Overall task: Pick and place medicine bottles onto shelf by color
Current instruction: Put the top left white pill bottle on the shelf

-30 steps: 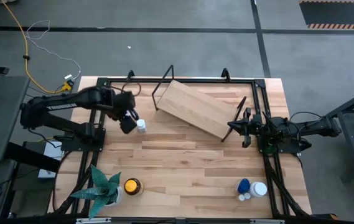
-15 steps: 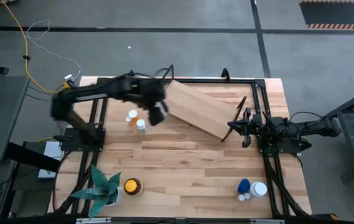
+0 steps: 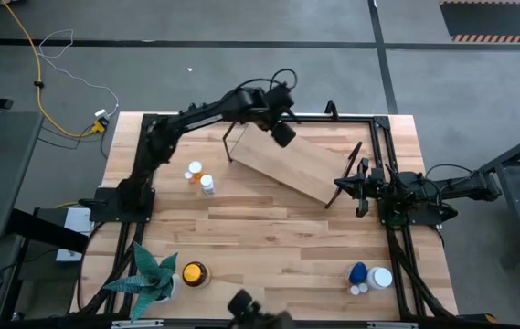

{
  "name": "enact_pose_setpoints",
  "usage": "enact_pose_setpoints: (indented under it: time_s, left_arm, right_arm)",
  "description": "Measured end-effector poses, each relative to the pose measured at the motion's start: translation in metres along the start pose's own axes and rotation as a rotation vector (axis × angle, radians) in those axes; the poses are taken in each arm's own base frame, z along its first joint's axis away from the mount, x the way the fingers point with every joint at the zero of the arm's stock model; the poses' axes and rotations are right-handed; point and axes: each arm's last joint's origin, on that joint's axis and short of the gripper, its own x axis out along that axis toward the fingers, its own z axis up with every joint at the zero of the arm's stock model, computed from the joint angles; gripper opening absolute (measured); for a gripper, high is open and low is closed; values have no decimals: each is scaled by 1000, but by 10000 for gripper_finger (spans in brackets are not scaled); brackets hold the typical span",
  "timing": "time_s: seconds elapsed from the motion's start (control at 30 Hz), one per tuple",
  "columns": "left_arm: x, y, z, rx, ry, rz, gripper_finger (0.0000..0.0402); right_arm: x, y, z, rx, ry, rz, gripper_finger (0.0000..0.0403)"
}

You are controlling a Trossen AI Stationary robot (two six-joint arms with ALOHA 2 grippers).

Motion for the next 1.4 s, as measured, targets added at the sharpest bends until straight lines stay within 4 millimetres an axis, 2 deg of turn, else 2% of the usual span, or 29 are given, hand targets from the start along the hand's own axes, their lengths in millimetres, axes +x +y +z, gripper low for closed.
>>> enact_pose_setpoints:
  time_s: [0.13, 0.23, 0.4, 0.57, 1.0, 1.4]
  left_arm:
    - [34, 10, 0, -103, 56, 34, 192]
    - [47, 18, -1, -147, 88, 70, 193]
    - [48, 21, -2, -148, 87, 125, 193]
    - [48, 28, -9, -157, 181, 130, 193]
    - [54, 35, -3, -188, 135, 94, 193]
    - [54, 35, -4, -144, 140, 96, 193]
  right_arm:
    - [0, 0, 0, 0, 0, 0, 0]
    - [0, 0, 0, 0, 0, 0, 0]
    - [0, 0, 0, 0, 0, 1, 0]
    - [0, 0, 0, 0, 0, 0, 0]
    - [0, 0, 0, 0, 0, 0, 0]
    - [0, 0, 0, 0, 0, 0, 0]
